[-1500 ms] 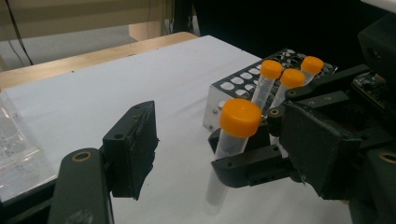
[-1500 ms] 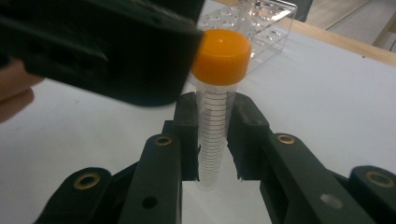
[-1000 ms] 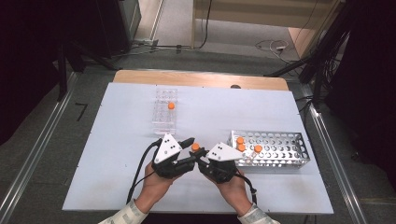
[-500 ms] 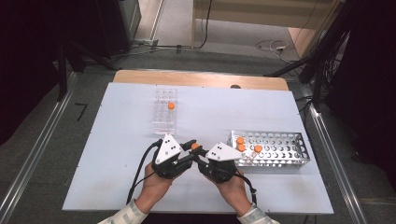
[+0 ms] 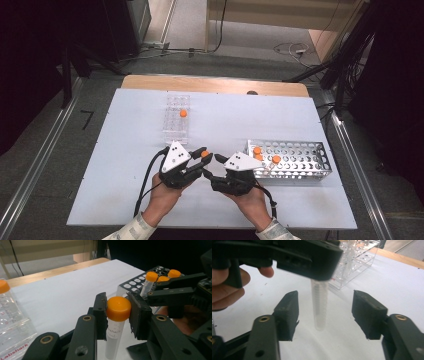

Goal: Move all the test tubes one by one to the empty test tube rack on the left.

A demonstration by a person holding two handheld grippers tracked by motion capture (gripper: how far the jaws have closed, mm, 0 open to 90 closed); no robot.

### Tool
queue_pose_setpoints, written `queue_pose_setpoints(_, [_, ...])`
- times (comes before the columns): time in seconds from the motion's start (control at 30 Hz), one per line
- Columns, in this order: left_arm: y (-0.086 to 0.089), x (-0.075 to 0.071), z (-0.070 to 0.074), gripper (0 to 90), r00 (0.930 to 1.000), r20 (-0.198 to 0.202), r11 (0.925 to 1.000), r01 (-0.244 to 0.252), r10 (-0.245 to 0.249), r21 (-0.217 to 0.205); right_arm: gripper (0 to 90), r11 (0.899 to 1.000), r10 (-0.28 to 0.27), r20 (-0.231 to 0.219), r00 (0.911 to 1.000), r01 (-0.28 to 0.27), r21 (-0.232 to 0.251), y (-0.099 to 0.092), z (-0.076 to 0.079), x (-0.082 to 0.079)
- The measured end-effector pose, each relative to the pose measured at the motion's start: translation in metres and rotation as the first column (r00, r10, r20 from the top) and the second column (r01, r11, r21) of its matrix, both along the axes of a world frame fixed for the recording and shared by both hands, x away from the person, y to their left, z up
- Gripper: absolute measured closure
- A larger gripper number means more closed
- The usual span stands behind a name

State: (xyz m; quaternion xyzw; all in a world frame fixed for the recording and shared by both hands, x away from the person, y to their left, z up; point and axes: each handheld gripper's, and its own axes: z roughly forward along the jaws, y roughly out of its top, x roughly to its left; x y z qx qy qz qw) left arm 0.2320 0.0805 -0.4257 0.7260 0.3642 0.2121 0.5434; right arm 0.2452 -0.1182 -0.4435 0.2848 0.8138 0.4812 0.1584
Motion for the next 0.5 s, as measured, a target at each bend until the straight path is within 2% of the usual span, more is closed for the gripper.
queue_pose_setpoints(0.17, [0.010,0.007,-0.001,69.6,0.9993,-0.010,0.9993,-0.037,0.036,-0.003,28.8,1.000,-0.011,-0.008,0.9999,0.011,0.003,-0.010,0.003,-0.004])
queue_pose_setpoints(0.33, [0.023,0.016,0.002,69.7,0.9970,-0.023,0.9968,-0.075,0.074,-0.027,26.5,1.000,-0.003,-0.009,1.0000,0.003,0.000,-0.019,0.006,-0.013])
queue_pose_setpoints(0.5, [0.034,0.024,0.007,69.7,0.9935,-0.028,0.9932,-0.112,0.111,-0.034,26.2,1.000,0.000,-0.012,0.9999,0.000,0.000,-0.030,0.007,-0.022])
